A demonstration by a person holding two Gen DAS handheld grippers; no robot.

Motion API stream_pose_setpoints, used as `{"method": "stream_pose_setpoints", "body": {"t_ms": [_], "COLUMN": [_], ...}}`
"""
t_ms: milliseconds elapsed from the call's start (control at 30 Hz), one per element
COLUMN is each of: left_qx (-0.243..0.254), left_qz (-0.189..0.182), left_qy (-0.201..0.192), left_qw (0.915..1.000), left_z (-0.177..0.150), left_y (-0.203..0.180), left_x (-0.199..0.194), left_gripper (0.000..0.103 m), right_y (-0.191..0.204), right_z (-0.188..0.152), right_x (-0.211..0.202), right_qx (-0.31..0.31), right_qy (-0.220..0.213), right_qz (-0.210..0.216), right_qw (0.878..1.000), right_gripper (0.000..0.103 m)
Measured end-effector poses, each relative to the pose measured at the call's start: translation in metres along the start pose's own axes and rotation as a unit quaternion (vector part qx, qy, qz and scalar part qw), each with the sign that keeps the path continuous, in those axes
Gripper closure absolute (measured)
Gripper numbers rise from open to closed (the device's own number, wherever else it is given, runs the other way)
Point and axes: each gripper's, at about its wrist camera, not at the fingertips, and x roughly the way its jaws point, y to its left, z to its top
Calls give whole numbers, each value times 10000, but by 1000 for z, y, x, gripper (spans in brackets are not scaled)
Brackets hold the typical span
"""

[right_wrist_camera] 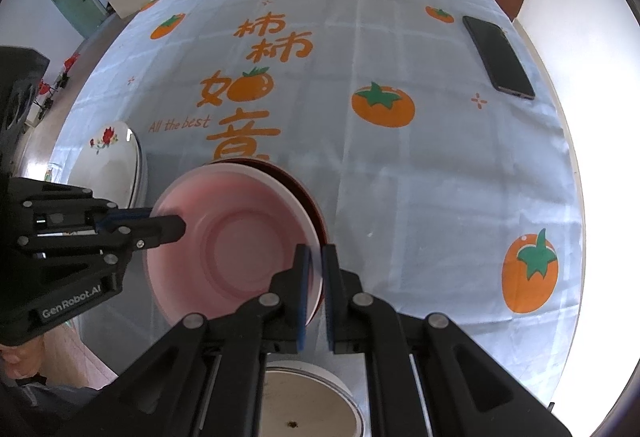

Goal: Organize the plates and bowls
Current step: 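Lower the pink bowl into the steel bowl with both tools, then open the left tool while the right tool opens, releasing the pink bowl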

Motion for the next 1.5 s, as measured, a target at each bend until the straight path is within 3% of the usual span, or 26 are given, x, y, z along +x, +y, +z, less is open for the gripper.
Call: {"method": "stream_pose_setpoints", "body": {"t_ms": [1500], "left_qx": [29], "left_qz": [17], "left_qy": [-181], "left_qw": [9998], "left_z": [1], "left_y": [6], "left_x": [-2], "left_gripper": [96], "right_y": [10], "right_z": [7], "right_x": [4], "right_qx": [-352], "right_qy": [-30], "right_qz": [-226], "right_qw": [9991], "right_gripper": [97]}}
